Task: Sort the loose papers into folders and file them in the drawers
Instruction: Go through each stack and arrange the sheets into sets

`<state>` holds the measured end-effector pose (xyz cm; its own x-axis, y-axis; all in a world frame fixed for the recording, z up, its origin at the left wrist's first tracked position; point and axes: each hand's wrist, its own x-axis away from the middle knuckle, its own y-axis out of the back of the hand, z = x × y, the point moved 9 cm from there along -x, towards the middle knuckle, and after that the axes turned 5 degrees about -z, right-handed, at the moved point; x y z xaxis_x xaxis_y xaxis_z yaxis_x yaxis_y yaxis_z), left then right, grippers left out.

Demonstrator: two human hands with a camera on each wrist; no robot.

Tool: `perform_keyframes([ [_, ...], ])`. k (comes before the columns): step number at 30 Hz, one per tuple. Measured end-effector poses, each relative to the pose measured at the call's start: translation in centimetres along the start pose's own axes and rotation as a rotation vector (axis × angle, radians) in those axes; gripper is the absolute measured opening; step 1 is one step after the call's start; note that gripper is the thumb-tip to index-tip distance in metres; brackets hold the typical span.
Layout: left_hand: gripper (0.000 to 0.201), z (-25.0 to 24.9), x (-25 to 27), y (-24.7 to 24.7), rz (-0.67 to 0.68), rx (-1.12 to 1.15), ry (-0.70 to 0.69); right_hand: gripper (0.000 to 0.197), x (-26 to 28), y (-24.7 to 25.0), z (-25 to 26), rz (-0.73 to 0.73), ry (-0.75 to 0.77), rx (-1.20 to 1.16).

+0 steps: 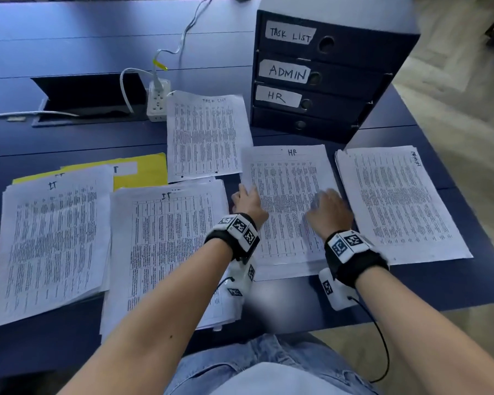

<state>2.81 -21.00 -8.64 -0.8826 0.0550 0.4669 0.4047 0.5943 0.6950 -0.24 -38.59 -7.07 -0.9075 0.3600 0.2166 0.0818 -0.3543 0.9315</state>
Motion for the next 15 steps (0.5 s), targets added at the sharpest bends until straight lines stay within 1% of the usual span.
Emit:
perform_keyframes([
  [1, 0.065, -0.2, 0.0, -0.1, 0.013, -0.007, -0.016, 0.024, 0.1, -0.9, 0.2, 0.057, 0.020, 0.027],
  [3, 0.067, -0.2, -0.2, -0.1, 0.033, -0.014, -0.032, 0.027, 0.2, -1.7, 0.4, 0.116, 0.016, 0.056],
  [5, 0.066, -0.1, -0.4, 0.7, 0.012, -0.014, -0.059, 0.029, 0.0, -1.6, 0.9, 0.125, -0.005, 0.058],
  [7, 0.062, -0.2, -0.4, 2.4, -0.042, 0.025, -0.106, 0.026, -0.1, -1.2, 2.5, 0.119, 0.009, 0.015],
  [8, 0.058, -0.2, -0.4, 3.6, -0.078, 0.062, -0.124, 0.024, -0.2, -1.0, 3.7, 0.107, 0.027, -0.018],
  [9, 0.054, -0.2, -0.4, 5.2, -0.123, 0.093, -0.141, 0.028, -0.2, -0.7, 5.2, 0.094, 0.052, -0.055],
  [11, 0.044, 0.3, -0.4, 8.6, -0.212, 0.119, -0.175, 0.045, 0.1, 0.1, 9.0, 0.078, 0.132, -0.135],
  [12, 0.040, 0.8, -0.4, 10.3, -0.246, 0.119, -0.192, 0.049, 0.4, 0.7, 11.0, 0.075, 0.179, -0.170],
  [15, 0.033, 3.2, -0.2, 15.0, -0.322, 0.109, -0.205, 0.045, 1.8, 2.0, 17.1, 0.091, 0.325, -0.248],
])
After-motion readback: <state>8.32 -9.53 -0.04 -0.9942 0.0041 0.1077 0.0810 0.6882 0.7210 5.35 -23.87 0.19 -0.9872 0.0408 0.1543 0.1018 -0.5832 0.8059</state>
